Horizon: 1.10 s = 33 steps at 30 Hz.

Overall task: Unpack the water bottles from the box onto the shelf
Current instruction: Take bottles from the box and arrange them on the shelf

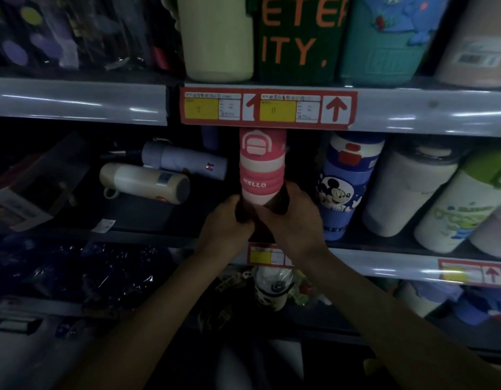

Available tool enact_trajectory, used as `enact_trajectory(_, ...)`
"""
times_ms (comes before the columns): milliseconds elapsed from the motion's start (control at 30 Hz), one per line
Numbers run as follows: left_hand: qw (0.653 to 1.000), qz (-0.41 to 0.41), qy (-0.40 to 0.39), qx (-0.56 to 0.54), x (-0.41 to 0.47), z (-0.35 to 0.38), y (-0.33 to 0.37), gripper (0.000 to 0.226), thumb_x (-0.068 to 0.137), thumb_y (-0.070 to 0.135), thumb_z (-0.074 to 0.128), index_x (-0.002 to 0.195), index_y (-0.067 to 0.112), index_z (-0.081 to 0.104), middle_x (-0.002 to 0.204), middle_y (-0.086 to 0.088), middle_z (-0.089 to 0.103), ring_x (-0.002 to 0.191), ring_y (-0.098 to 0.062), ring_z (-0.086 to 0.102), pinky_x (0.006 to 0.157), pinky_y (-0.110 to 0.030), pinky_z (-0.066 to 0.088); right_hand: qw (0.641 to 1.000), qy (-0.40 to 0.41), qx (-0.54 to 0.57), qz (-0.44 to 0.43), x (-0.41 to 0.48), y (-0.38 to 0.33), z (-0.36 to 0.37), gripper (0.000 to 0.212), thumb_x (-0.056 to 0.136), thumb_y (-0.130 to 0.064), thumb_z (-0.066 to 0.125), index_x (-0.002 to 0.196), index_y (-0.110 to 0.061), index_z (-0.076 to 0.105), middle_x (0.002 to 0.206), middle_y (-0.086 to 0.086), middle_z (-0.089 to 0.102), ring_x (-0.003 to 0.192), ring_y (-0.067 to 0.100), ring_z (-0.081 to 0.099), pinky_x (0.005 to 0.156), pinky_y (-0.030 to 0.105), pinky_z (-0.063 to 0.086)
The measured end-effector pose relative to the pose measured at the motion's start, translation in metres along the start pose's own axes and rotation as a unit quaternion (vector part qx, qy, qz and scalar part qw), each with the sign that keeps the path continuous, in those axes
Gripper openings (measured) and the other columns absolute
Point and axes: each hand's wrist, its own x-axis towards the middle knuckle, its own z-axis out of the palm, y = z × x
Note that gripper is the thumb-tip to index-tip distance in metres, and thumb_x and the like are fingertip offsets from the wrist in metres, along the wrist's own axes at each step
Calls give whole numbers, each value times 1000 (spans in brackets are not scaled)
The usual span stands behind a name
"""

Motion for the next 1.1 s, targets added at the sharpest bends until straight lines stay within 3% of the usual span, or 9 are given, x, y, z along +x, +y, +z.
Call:
enact_trajectory(100,1000,20,14,13,5,1,-8,29,91,12,66,120,15,66,107,5,65,103,-7,57,80,-20,39,1000,-3,-19,-4,-1,0,0,52,86,-46,72,130,-23,56,119,-1,65,108,17,62,86,41,56)
enact_trajectory(267,999,21,20,24,9,4,-12,29,91,18,71,119,14,64,92,17,61,97,-7,59,77,-22,40,998,-37,-3,55,-5,0,-7,40,89,-33,72,125,-19,58,112,-2,69,102,15,63,84,34,54)
enact_trajectory(400,999,15,4,34,12,-3,-9,37,85,23,78,118,12,65,98,5,67,95,-10,64,76,-23,45,987,-47,41,150,-5,-1,-9,32,89,-25,69,120,-19,62,103,-4,70,95,16,65,82,33,55)
enact_trajectory(500,998,-1,-43,36,18,-13,-10,24,88,8,75,108,15,64,87,10,63,73,14,61,64,-8,46,972,-53,77,214,-3,-4,-7,37,87,-23,69,124,-17,63,110,3,71,100,23,66,89,39,56)
enact_trajectory(567,999,-9,-47,21,20,-17,-13,27,90,5,73,111,18,63,85,14,60,66,18,58,60,-4,44,968,-52,93,228,-5,-5,-4,38,86,-21,69,124,-17,63,110,4,71,101,24,66,92,42,55)
enact_trajectory(667,998,5,-61,26,16,-19,-11,37,83,24,79,114,8,69,92,7,70,75,13,60,75,-15,52,962,-52,123,237,-8,-6,-2,39,82,-20,69,120,-18,66,107,2,73,102,25,67,95,46,55)
enact_trajectory(767,998,19,-52,42,12,-17,-8,61,63,53,66,104,9,73,100,-4,77,92,-10,69,86,-36,54,957,-49,150,245,-10,-7,1,49,64,-30,64,112,-22,71,102,0,75,99,24,69,95,50,56)
enact_trajectory(900,999,18,-30,41,12,-11,-9,48,69,49,64,92,8,70,93,-5,76,90,-16,69,82,-38,54,944,-55,186,266,-9,-7,2,42,60,-29,64,101,-27,74,95,-2,77,96,25,71,94,52,56)
enact_trajectory(1100,999,19,-18,36,13,-9,-9,61,62,57,62,99,10,72,100,-5,77,97,-20,72,86,-39,57,938,-57,204,273,-10,-11,-1,50,57,-28,62,106,-29,74,98,-2,77,99,26,70,96,53,55)
